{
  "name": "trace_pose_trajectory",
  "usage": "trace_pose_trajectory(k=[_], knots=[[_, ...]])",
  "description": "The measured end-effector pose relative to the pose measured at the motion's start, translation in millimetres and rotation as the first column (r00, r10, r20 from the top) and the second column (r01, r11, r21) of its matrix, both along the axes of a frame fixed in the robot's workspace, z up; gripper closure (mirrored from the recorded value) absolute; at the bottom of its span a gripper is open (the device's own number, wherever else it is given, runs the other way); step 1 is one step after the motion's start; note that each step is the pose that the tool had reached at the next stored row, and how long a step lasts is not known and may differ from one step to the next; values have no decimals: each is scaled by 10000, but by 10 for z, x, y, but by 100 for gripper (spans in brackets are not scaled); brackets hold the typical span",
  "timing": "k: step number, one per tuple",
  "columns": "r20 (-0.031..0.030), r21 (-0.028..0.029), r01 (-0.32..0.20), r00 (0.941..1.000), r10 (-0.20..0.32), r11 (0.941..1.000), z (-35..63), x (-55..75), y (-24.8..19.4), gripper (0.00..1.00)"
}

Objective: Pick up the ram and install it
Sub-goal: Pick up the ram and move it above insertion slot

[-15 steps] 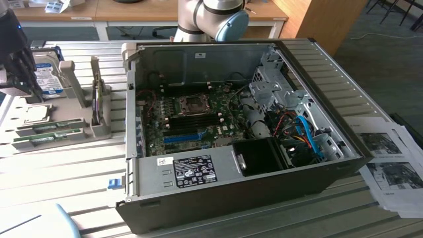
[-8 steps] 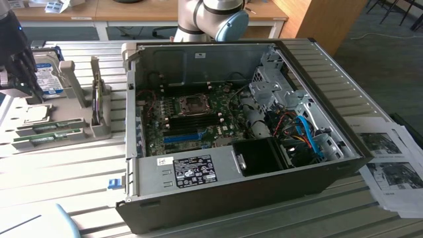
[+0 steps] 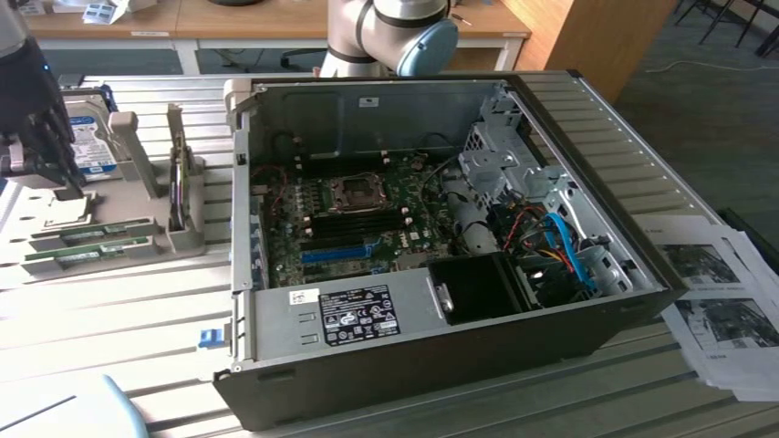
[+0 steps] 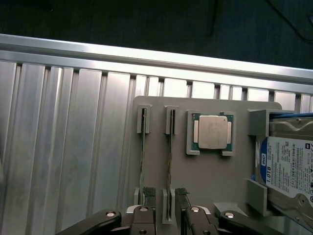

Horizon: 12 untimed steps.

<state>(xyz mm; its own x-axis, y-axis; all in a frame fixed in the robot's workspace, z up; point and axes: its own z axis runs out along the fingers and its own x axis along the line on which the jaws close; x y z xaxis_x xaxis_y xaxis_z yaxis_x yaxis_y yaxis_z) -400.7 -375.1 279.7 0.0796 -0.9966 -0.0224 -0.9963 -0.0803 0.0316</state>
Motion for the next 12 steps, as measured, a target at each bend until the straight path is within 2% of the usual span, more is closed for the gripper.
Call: trace_pose_trajectory(k=[12], knots=[[1, 0, 0, 10000, 0, 10000, -218, 0, 0, 71]])
